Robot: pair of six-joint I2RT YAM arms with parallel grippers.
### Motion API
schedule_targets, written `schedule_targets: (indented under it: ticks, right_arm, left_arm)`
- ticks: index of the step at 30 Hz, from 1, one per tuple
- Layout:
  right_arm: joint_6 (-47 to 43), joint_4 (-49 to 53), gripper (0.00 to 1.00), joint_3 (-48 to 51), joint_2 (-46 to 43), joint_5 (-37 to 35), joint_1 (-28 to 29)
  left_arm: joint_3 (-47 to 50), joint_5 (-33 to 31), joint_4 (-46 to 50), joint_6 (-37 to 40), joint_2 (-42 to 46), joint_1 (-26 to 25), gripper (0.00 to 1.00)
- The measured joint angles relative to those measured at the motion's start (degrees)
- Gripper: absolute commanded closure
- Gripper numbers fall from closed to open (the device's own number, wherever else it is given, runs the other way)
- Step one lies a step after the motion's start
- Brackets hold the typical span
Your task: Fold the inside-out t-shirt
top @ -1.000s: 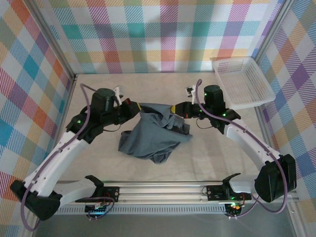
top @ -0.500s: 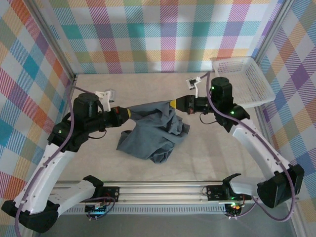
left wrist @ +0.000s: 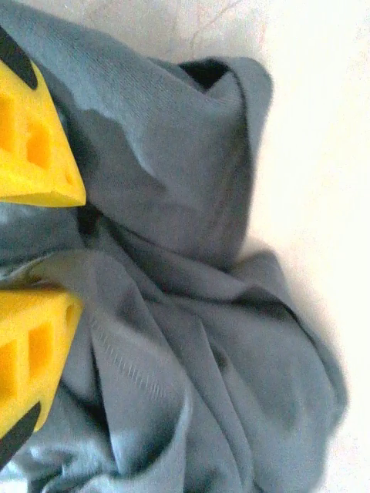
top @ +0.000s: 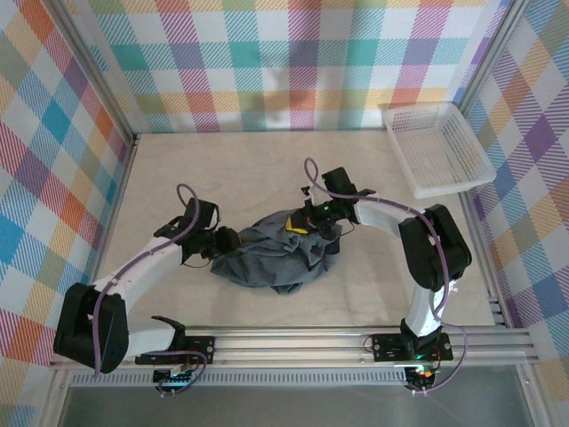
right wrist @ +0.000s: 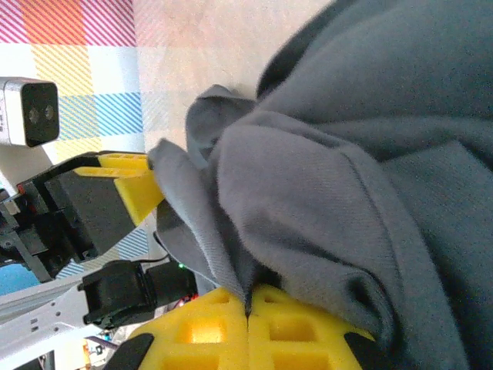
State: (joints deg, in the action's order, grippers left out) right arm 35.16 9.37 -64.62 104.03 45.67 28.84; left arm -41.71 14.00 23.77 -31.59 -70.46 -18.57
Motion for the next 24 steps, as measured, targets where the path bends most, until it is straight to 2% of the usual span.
schedule_targets:
  ticks: [5, 10, 13, 15, 17, 22, 24]
  right_arm:
    - [0.7, -0.9, 0.97, 0.0, -1.8, -0.7, 0.0]
    - [3.7, -3.3, 0.97, 0.0, -3.9, -1.7, 0.0]
    - [5.2, -4.6, 0.98, 0.0, -4.4, -1.7, 0.0]
    - [5.9, -5.0, 0.98, 0.0, -4.4, -1.7, 0.0]
    - [6.4, -5.3, 0.98, 0.0, -4.4, -1.6, 0.0]
    - [6.5, -5.4, 0.98, 0.0, -4.5, -1.2, 0.0]
    - [6.5, -5.2, 0.98, 0.0, -4.8, -1.2, 0.0]
  left_arm:
    - [-0.5, 1.4, -1.6, -5.4, 8.5, -2.7, 0.67]
    - [0.6, 1.4, -11.2, -15.5, 13.2, -13.3, 0.65]
    - [1.4, 1.8, -18.9, -21.1, 8.6, -17.8, 0.6]
    - [1.7, 2.3, -24.7, -24.5, 3.4, -18.9, 0.52]
    - [2.1, 2.4, -29.5, -26.9, -1.2, -19.1, 0.49]
    - [2.2, 0.9, -35.4, -29.1, -6.7, -19.2, 0.53]
    - [2.1, -0.4, -36.4, -29.1, -6.7, -19.2, 0.64]
